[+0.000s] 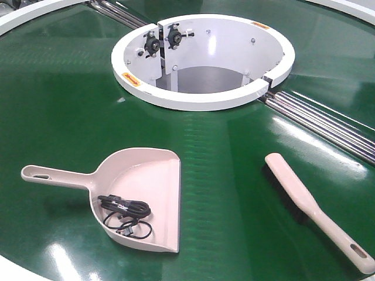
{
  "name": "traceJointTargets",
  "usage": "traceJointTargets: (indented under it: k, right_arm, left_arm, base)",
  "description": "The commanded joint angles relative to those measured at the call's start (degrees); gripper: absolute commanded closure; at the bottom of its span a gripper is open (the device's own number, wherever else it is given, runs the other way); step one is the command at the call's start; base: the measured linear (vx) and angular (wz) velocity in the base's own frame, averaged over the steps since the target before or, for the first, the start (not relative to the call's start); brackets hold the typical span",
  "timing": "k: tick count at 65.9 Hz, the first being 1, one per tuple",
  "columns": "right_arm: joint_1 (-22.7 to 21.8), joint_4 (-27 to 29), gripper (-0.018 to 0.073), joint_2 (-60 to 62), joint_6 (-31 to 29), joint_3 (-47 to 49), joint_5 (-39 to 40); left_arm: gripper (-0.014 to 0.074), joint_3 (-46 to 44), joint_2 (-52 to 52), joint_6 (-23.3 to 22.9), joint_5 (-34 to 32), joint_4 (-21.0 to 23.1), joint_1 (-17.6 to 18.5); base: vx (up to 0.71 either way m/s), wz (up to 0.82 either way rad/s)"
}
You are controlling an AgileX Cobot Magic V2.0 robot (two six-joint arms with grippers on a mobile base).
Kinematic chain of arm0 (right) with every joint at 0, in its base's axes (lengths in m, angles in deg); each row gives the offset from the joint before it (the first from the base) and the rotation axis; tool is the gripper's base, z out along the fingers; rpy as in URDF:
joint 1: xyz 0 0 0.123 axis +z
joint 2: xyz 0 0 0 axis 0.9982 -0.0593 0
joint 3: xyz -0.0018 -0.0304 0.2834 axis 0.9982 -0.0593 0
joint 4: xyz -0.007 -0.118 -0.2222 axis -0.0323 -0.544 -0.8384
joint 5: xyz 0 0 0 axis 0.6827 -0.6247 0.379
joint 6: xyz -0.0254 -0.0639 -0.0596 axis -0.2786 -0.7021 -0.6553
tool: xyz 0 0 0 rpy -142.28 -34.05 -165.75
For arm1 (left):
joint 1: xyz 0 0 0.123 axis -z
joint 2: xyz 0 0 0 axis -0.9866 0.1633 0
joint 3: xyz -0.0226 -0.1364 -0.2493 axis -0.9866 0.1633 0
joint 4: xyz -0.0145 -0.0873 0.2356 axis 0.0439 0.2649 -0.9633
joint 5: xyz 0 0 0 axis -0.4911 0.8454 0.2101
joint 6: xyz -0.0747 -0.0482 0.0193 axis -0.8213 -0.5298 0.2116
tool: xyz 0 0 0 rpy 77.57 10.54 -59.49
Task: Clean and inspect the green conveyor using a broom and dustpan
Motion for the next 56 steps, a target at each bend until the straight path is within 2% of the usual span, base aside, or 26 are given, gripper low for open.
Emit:
traceJointTargets:
  k: [1,56]
  right_arm:
    - [-0.26,-0.50,0.0569,1.06,-0.42,-1.16,4.22]
    - [-0.26,-0.50,0.0569,1.06,-0.42,-1.16,4.22]
  left_arm:
    - [0.0603,1.71,-0.83,-0.42,-4.31,0.12,-0.15]
    - [0.0603,1.71,-0.83,-0.42,-4.31,0.12,-0.15]
  base:
    - [0.00,0.00]
    - [0.00,0.00]
